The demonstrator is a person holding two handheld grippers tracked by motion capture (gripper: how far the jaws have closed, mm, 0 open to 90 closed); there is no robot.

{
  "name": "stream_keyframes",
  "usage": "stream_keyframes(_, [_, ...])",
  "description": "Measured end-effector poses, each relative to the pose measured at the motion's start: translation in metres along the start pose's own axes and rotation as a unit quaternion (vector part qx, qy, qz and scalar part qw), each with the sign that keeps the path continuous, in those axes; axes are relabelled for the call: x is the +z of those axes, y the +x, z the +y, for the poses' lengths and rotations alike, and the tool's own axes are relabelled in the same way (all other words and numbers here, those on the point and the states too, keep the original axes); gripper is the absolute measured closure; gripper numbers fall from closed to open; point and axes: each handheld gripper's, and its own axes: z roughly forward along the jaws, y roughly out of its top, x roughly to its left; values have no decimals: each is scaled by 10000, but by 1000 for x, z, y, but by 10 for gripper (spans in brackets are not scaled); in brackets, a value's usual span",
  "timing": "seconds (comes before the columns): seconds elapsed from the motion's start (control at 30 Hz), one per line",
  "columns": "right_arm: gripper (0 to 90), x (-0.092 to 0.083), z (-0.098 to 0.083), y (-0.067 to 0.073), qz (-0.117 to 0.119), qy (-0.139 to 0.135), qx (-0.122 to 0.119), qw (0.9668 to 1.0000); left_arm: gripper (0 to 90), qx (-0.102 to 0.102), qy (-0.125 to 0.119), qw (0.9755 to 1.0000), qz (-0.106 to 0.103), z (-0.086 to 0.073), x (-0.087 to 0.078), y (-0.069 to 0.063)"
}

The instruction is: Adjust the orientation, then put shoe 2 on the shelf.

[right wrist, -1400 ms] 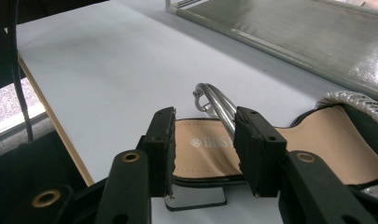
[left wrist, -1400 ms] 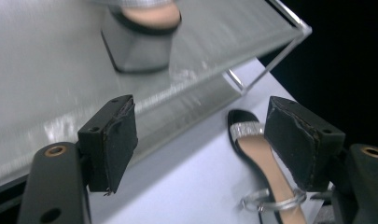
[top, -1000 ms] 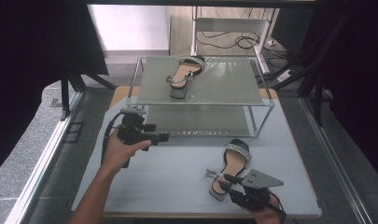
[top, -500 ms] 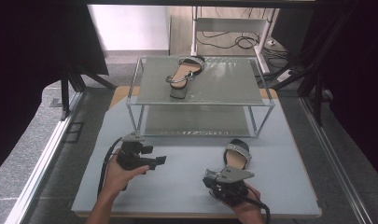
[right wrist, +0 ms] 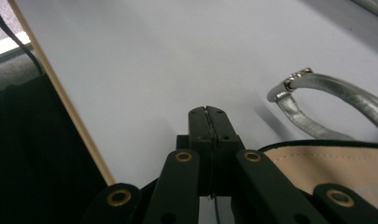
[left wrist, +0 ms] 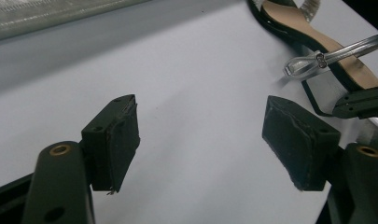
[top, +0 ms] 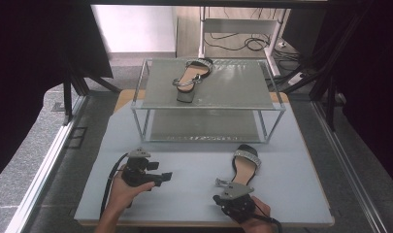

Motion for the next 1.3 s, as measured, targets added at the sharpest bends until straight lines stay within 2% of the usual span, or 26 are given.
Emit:
stream_keyframes(0.1, [900, -15, -15, -2, 29, -158, 63, 9999, 275, -12, 27, 10000, 22, -3, -4, 0])
stream_keyframes(0.27, [900, -40, -42, -17, 94, -294, 504, 9983, 274, 9, 1, 10000, 13, -4, -6, -2])
stream_keyframes(0.3, [900, -40, -42, -17, 94, -294, 504, 9983, 274, 11, 9, 10000, 6, -5, -6, -3])
stream_keyframes(0.4, [900, -55, -57, -29, 47, -382, 782, 9962, 274, -2, 44, 10000, -10, -6, -5, -1])
stream_keyframes(0.43, [900, -55, -57, -29, 47, -382, 782, 9962, 274, -2, 44, 10000, -10, -6, -5, -1])
stream_keyframes(0.47, [900, -60, -63, -34, -11, -395, 883, 9953, 274, -15, 55, 10000, -5, -7, -5, -1])
stream_keyframes(0.63, [900, -70, -75, -47, -204, -412, 1048, 9934, 275, -68, 57, 10000, 34, -8, -5, 3])
stream_keyframes(0.67, [900, -75, -81, -54, -376, -391, 1125, 9922, 275, -76, 61, 9999, 45, -8, -5, 3])
stream_keyframes(0.7, [899, -77, -83, -58, -441, -389, 1177, 9913, 274, -76, 61, 9999, 45, -8, -5, 3])
stream_keyframes(0.8, [889, -80, -89, -63, -461, -439, 1286, 9896, 268, -80, 84, 9999, 121, -9, -4, 2])
stream_keyframes(0.83, [849, -84, -92, -64, -354, -503, 1327, 9893, 268, -84, 79, 9999, 118, -9, -4, 2])
stream_keyframes(0.87, [828, -88, -92, -64, -213, -561, 1357, 9889, 268, -87, 72, 9999, 119, -9, -4, 3])
stream_keyframes(0.9, [828, -88, -92, -64, -213, -561, 1357, 9889, 267, -87, 72, 9999, 119, -9, -4, 3])
stream_keyframes(0.93, [796, -97, -91, -63, -103, -663, 1286, 9894, 267, -121, 47, 9998, 127, -9, -5, 3])
stream_keyframes(1.0, [755, -108, -89, -63, -157, -736, 1292, 9888, 267, -136, 29, 9998, 126, -9, -6, 4])
stream_keyframes(1.03, [755, -108, -89, -63, -157, -736, 1292, 9888, 267, -136, 29, 9998, 126, -9, -6, 4])
stream_keyframes(1.1, [656, -119, -84, -64, -317, -919, 1281, 9870, 268, -150, 8, 9998, 119, -9, -7, 4])
stream_keyframes(1.23, [540, -121, -70, -71, -539, -961, 1262, 9859, 268, -144, -13, 9999, 93, -9, -9, 3])
stream_keyframes(1.3, [509, -118, -62, -76, -541, -939, 1248, 9862, 268, -142, -15, 9999, 87, -8, -9, 3])
